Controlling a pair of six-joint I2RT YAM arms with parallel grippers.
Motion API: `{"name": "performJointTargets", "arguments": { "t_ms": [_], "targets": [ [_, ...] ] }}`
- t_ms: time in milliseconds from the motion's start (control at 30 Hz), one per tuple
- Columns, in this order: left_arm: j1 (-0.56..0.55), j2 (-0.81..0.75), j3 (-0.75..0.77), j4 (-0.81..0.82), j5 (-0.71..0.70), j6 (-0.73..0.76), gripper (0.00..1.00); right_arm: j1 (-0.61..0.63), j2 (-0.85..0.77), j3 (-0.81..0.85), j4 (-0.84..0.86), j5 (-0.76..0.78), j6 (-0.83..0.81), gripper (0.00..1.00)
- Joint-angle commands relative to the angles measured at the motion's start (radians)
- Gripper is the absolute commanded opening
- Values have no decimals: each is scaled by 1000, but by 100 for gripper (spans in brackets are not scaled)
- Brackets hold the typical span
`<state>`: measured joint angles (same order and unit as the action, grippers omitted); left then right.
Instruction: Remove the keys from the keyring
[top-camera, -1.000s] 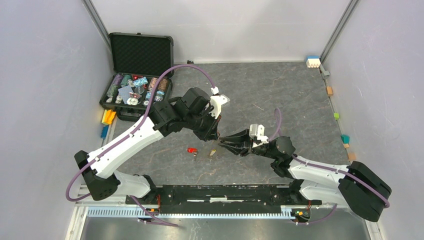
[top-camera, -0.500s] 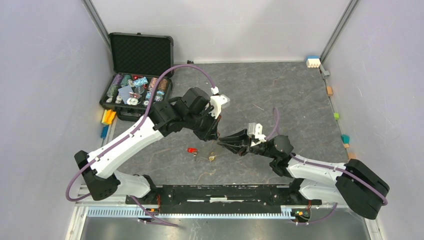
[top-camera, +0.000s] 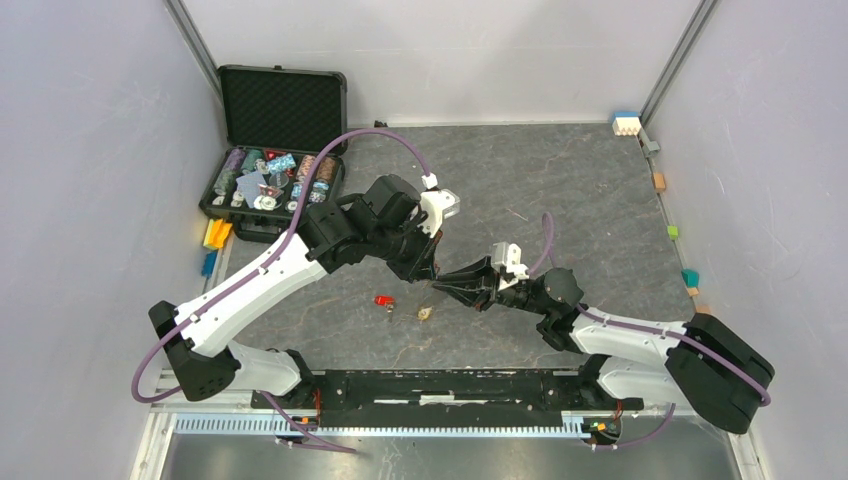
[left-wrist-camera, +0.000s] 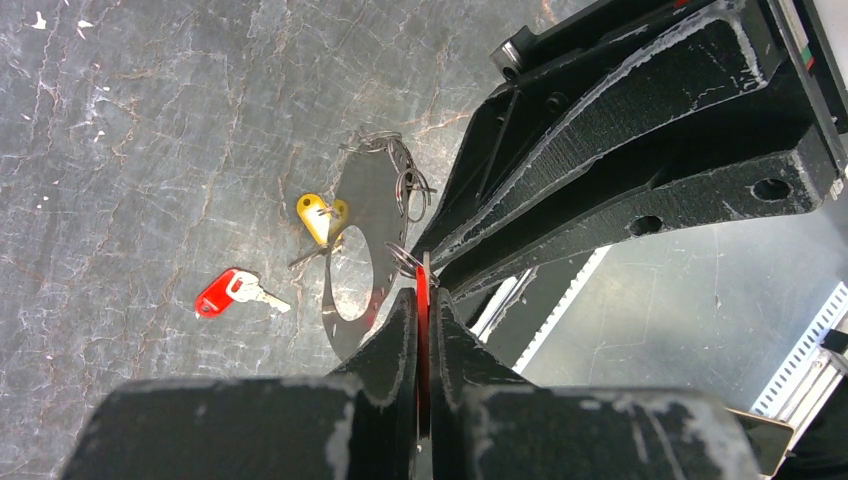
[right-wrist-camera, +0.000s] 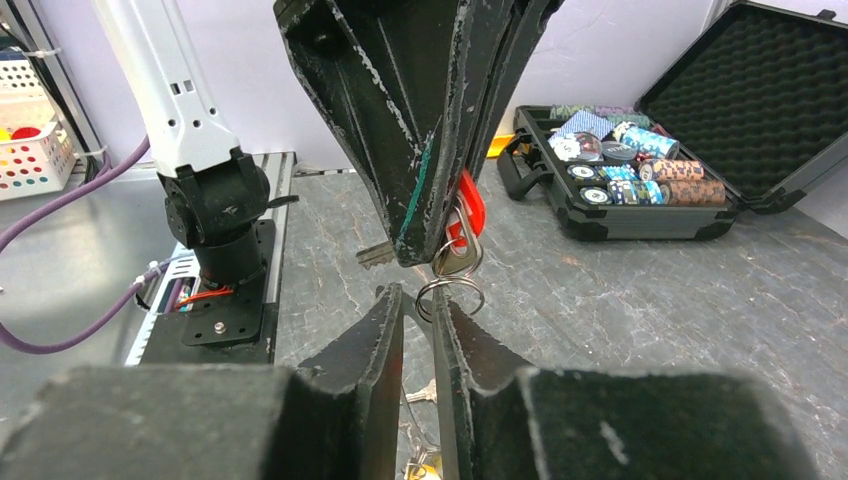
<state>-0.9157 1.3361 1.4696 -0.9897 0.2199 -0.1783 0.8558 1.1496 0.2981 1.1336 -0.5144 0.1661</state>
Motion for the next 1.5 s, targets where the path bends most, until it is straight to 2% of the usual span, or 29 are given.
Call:
{"name": "performJointTargets", "arguments": {
  "t_ms": [0, 233, 700, 900, 1333, 1467],
  "targets": [
    [2, -23, 32, 31, 25, -1, 2, 3, 7, 38, 64, -5, 25, 20],
    [2, -27, 33, 32, 16, 2, 2, 3, 19, 40, 68, -14, 33, 0],
    [2, -28, 41, 33, -42, 10, 2, 3, -40, -1, 74, -128, -30, 0],
    [1, -26, 38, 33, -41, 7, 2, 6, -70, -28, 93, -136, -69, 0],
    [2, -17, 26, 32, -34, 7, 2, 5, -115, -116, 266, -148, -80, 0],
    [2, -22, 29, 33, -38, 8, 2, 5, -124, -120, 213, -134, -96, 1]
  ]
}}
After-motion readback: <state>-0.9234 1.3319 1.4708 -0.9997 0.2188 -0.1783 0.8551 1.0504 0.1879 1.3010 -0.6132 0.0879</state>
